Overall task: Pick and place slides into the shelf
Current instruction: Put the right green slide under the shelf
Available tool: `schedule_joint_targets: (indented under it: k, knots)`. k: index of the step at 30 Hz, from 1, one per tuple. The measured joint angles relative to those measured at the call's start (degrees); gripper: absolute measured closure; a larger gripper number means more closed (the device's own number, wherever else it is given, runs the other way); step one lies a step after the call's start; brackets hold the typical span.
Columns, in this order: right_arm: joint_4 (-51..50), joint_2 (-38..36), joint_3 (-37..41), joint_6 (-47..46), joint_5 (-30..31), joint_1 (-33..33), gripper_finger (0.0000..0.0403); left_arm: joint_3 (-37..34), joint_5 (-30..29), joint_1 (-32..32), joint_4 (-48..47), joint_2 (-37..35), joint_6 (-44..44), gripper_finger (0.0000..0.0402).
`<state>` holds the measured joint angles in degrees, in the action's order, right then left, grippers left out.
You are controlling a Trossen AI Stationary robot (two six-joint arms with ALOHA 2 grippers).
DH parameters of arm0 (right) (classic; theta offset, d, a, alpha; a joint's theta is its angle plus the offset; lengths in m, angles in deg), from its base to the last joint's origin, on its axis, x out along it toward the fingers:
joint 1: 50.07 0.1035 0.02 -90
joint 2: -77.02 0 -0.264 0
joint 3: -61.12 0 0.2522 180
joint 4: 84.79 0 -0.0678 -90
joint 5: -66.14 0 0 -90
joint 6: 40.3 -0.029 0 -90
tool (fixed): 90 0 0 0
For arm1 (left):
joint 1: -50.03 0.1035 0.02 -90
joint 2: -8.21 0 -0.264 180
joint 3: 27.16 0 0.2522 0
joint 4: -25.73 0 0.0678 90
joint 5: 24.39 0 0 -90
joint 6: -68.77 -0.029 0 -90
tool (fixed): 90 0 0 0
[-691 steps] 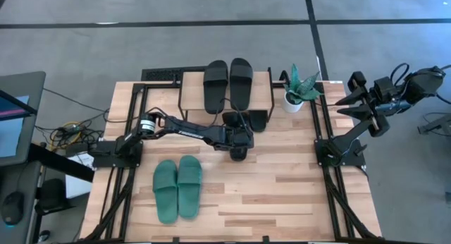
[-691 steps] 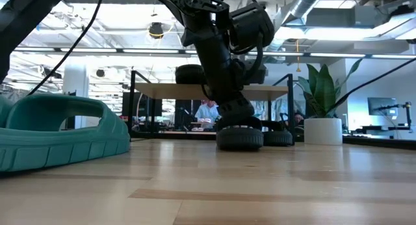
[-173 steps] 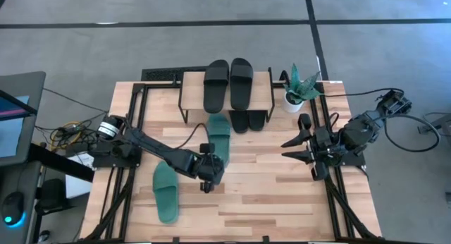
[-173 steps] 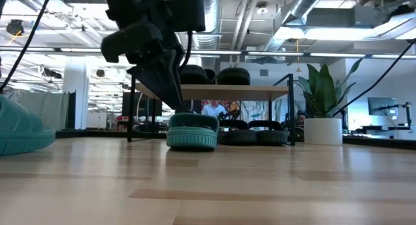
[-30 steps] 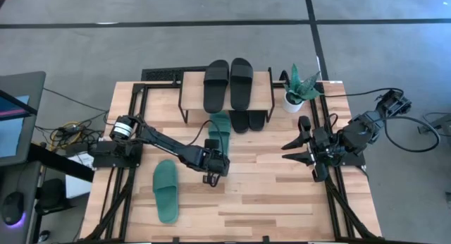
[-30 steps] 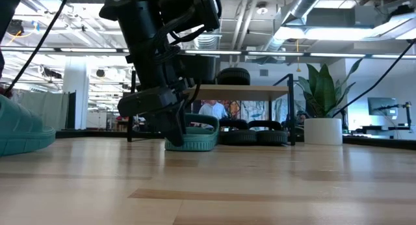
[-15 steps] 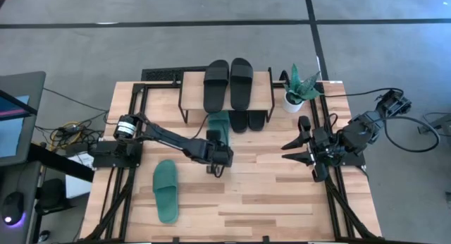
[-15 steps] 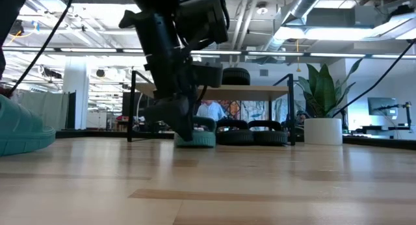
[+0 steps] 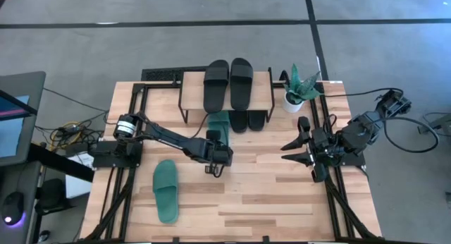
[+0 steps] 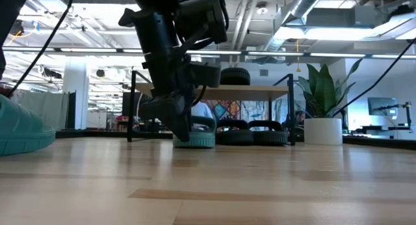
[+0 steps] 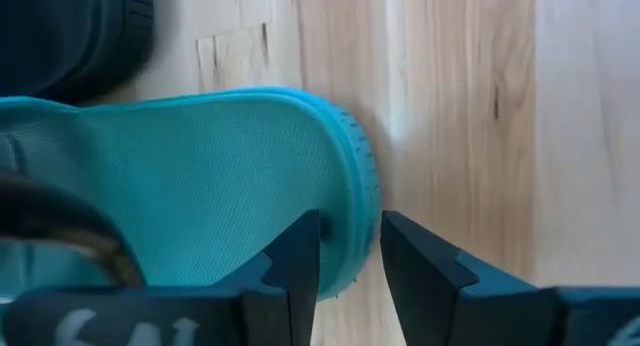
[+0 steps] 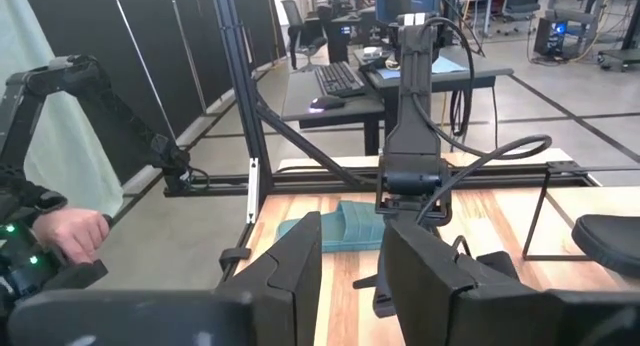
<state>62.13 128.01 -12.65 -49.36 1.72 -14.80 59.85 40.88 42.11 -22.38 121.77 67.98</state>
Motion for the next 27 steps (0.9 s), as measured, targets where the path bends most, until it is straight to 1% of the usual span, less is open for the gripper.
schedule_joint_targets:
  k: [5, 9, 15, 19, 27]
  knots:
    - [0.0, 0.0, 0.0, 0.0, 0.0, 0.0, 0.0305, 0.0, -0.1, 1.1, -1.5, 0.0, -2.6, 0.0301]
    - [0.0, 0.0, 0.0, -0.3, -0.1, 0.0, 0.0305, 0.0, -0.2, 2.0, -2.8, -0.1, -2.8, 0.0301]
    - [-0.4, 0.0, 0.0, -0.4, -0.2, 0.0, 0.0305, 0.0, -0.4, 2.4, -2.5, -0.1, -3.0, 0.0301]
    - [-0.4, 0.0, 0.0, -0.2, -0.2, 0.0, 0.0305, 0.0, -2.7, 2.9, -2.3, -0.1, -4.3, 0.0301]
    - [-0.4, 0.0, 0.0, -0.1, -0.1, 0.0, 0.0305, 0.0, -2.7, 5.2, -2.3, -0.1, -6.4, 0.0301]
